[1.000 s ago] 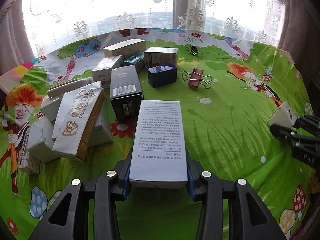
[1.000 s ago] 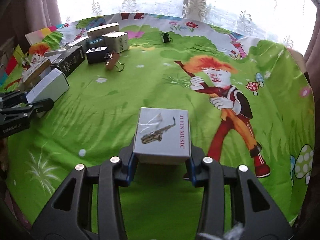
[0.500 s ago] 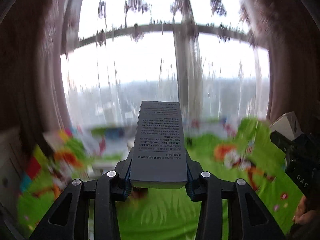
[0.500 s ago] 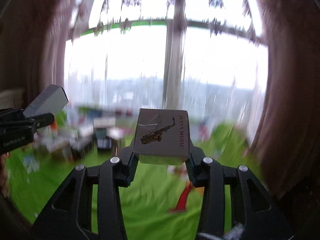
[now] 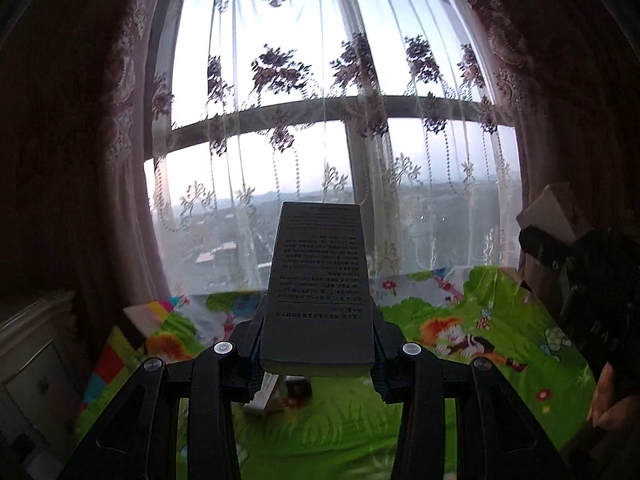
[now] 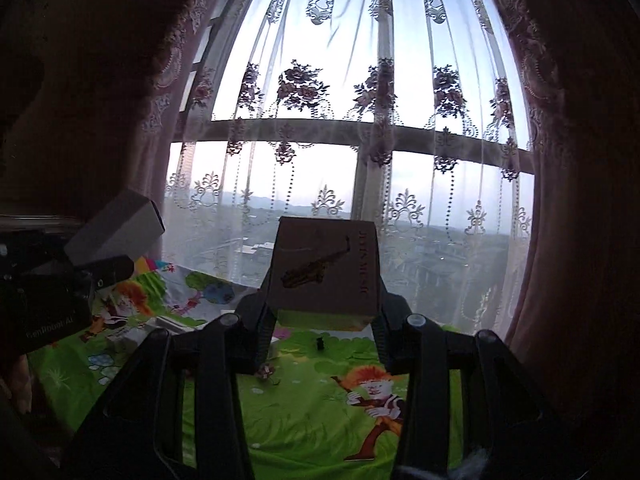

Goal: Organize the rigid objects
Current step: 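Carry both held boxes up and over to the purple-rimmed white bin, then lower both boxes into the bin and open both tools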

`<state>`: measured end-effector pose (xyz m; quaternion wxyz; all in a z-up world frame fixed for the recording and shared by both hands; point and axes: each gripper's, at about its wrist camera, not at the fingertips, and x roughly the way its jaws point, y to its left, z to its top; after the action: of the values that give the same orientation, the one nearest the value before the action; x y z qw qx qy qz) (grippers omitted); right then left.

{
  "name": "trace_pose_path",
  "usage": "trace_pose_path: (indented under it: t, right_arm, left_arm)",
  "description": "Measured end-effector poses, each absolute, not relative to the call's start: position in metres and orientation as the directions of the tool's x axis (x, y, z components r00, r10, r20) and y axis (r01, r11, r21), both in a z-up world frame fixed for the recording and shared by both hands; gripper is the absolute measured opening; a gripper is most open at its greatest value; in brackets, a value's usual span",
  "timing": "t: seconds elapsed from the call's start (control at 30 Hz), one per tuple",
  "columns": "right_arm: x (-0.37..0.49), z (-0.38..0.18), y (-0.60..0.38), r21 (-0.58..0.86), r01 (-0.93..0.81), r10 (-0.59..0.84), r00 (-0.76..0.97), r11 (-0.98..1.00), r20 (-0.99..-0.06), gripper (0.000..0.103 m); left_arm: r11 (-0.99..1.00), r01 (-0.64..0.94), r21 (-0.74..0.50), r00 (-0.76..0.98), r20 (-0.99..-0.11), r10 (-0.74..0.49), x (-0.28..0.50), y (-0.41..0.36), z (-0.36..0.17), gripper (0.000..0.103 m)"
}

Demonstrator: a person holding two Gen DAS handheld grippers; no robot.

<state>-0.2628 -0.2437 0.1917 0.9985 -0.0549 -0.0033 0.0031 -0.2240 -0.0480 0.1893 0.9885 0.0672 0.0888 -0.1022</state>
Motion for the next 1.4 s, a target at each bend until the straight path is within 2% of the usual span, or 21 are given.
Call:
trace_pose_path:
  t: [0.27, 0.43, 0.63, 0.9, 1.2, 1.4]
  right_arm:
    - [-0.276, 0.193, -0.201, -0.119, -0.125, 0.126, 0.992, 0.985, 0.003, 0.046]
    - [-0.281, 0.199, -0.165, -0.137, -0.259, 0.259, 0.966, 0.956, -0.02, 0.046]
    - [-0.272, 0.199, -0.119, -0.106, -0.461, 0.446, 0.884, 0.881, -0.137, 0.046]
    - [-0.241, 0.186, -0.05, -0.012, -0.684, 0.626, 0.675, 0.729, -0.39, 0.046]
    - [-0.248, 0.171, 0.024, -0.03, -0.824, 0.704, 0.501, 0.566, -0.503, 0.046]
    - [-0.265, 0.16, 0.068, -0.064, -0.882, 0.717, 0.42, 0.468, -0.556, 0.046]
  left_arm:
    - [0.987, 0.13, 0.099, 0.972, -0.208, -0.107, -0.251, -0.003, 0.184, 0.043]
    - [0.995, 0.037, 0.091, 0.973, -0.231, -0.015, -0.264, 0.029, 0.183, 0.043]
    - [0.995, -0.063, 0.074, 0.947, -0.309, 0.083, -0.276, 0.07, 0.174, 0.043]
    - [0.983, -0.183, 0.026, 0.868, -0.465, 0.174, -0.291, 0.132, 0.153, 0.043]
    - [0.944, -0.328, -0.048, 0.76, -0.607, 0.233, -0.324, 0.2, 0.12, 0.043]
    - [0.908, -0.41, -0.086, 0.719, -0.643, 0.264, -0.343, 0.23, 0.105, 0.043]
